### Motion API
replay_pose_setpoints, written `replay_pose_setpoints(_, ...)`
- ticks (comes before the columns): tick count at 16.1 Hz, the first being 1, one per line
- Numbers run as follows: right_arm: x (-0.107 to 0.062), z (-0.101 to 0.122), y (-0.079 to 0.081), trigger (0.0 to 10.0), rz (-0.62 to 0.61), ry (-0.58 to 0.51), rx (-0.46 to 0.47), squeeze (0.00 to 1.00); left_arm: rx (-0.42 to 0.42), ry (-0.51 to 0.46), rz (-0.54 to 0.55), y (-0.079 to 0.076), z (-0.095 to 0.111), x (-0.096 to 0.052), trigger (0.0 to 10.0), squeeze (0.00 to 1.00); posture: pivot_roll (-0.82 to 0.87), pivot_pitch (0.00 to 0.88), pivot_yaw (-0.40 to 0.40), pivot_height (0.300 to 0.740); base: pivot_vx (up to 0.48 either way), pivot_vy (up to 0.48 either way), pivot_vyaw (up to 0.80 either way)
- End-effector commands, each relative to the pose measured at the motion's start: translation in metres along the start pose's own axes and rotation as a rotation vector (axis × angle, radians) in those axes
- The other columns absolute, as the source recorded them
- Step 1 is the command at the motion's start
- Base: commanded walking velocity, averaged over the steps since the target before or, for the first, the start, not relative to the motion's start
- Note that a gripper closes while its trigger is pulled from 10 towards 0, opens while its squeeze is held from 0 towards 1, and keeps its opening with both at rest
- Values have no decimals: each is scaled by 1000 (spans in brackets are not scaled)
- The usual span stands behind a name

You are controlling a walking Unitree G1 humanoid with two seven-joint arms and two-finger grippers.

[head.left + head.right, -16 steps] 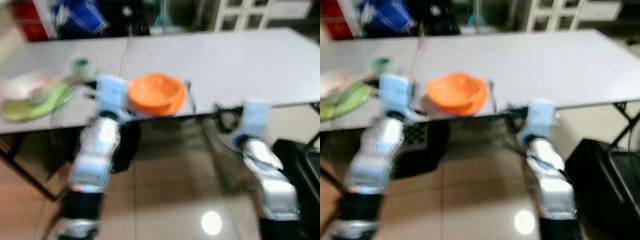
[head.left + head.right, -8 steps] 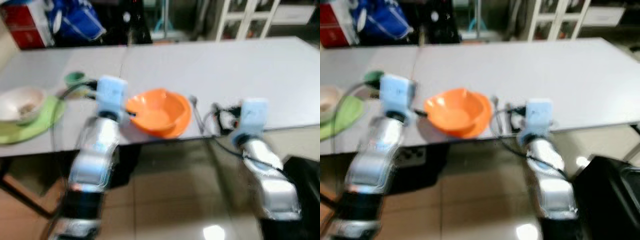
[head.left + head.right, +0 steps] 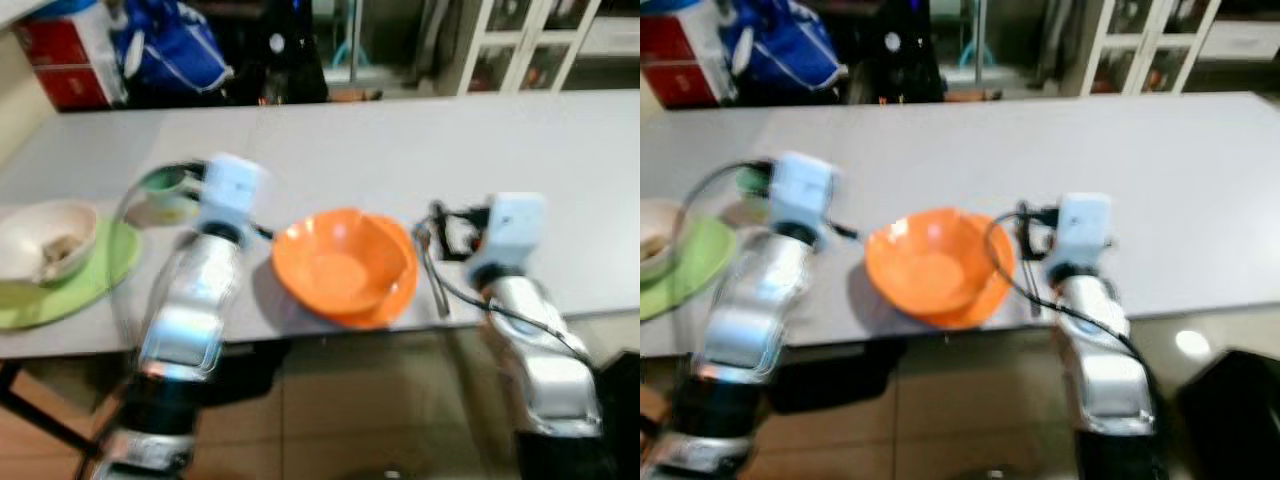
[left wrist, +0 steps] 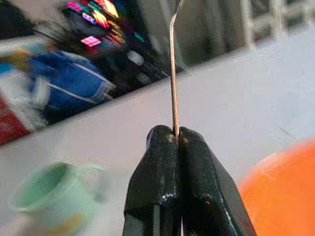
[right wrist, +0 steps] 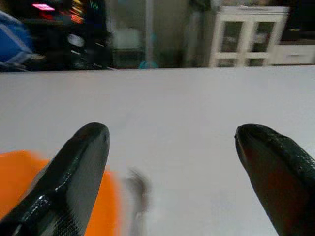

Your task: Setting the table

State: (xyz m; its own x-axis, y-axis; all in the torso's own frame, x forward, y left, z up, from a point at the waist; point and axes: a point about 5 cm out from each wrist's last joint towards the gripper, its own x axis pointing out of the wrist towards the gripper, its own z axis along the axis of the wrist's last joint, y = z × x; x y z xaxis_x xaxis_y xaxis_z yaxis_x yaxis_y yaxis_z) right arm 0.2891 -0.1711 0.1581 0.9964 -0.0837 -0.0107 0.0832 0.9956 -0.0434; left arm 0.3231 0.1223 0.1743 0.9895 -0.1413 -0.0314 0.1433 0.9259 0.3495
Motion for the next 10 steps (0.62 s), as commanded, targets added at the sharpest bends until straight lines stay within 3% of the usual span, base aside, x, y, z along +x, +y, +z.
replay_pose_setpoints(1, 0, 6, 6, 10000, 22, -19, 18, 0, 36, 99, 51, 13, -16, -2, 10000, 0, -26, 0, 24, 740, 0, 0, 0)
replay_pose_setpoints(2, -1, 6, 7, 10000, 39, -20, 27, 0, 13, 205, 93, 17, -29, -3, 10000, 0, -23, 0, 24, 740, 0, 0, 0)
replay_pose_setpoints(4, -4, 7, 8, 10000, 106, -23, 61, 0, 69, 305, 130, 22, -43, -5, 10000, 0, -20, 0, 25, 740, 0, 0, 0)
replay_pose_setpoints(6, -6, 8, 6, 10000, 128, -19, 79, 0, 92, 323, 135, 22, -44, -4, 10000, 0, -20, 0, 27, 740, 0, 0, 0)
replay_pose_setpoints(10, -17, 16, 15, 10000, 481, 62, 18, 0, 188, 448, 76, 9, -62, 3, 10000, 0, -20, 0, 29, 740, 0, 0, 0)
